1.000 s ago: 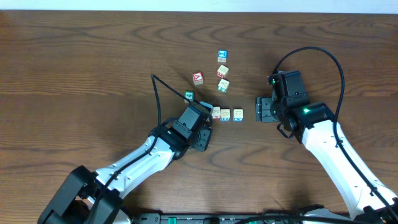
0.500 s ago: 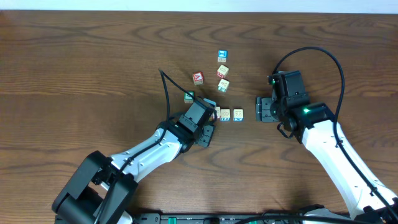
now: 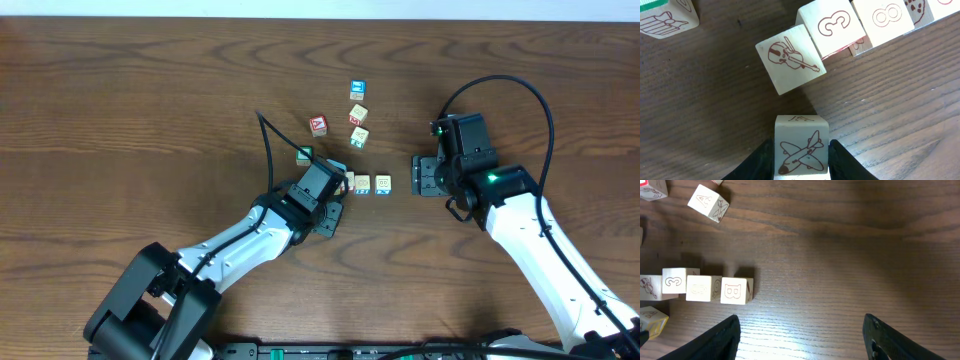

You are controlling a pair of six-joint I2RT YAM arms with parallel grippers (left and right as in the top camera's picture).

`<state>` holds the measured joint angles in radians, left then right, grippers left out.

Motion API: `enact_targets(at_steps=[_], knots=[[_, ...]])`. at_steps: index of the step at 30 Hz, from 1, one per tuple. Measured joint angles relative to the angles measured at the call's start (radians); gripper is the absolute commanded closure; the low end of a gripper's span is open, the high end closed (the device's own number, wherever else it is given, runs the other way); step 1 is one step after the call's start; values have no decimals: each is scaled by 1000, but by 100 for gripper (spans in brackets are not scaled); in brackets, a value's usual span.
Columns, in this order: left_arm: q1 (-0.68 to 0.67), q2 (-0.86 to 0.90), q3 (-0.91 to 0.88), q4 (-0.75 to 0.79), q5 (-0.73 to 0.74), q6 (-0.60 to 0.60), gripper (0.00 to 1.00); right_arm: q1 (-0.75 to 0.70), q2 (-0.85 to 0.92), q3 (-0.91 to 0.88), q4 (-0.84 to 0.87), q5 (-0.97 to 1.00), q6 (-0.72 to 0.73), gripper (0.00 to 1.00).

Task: Lift 5 blocks

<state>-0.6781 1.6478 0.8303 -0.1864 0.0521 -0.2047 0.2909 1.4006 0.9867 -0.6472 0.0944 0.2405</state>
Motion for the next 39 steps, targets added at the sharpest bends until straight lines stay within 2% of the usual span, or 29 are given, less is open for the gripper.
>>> enact_targets(at_steps=[9, 17, 26, 32, 36, 39], knots=[[0, -6, 0, -22, -1, -10, 65, 0, 0, 0, 0, 0, 0, 25], [3, -97, 1, -27, -60, -65, 65, 0, 0, 0, 0, 0, 0, 26], [85, -101, 1, -28, -82, -147, 64, 0, 0, 0, 0, 0, 0, 25], [89, -101, 1, -52, -81, -193, 55, 0, 0, 0, 0, 0, 0, 25], [72, -101, 1, -68, -82, -230, 41, 0, 0, -3, 6, 0, 0, 25], [50, -101, 1, -80, -81, -243, 39, 0, 0, -17, 10, 0, 0, 25]])
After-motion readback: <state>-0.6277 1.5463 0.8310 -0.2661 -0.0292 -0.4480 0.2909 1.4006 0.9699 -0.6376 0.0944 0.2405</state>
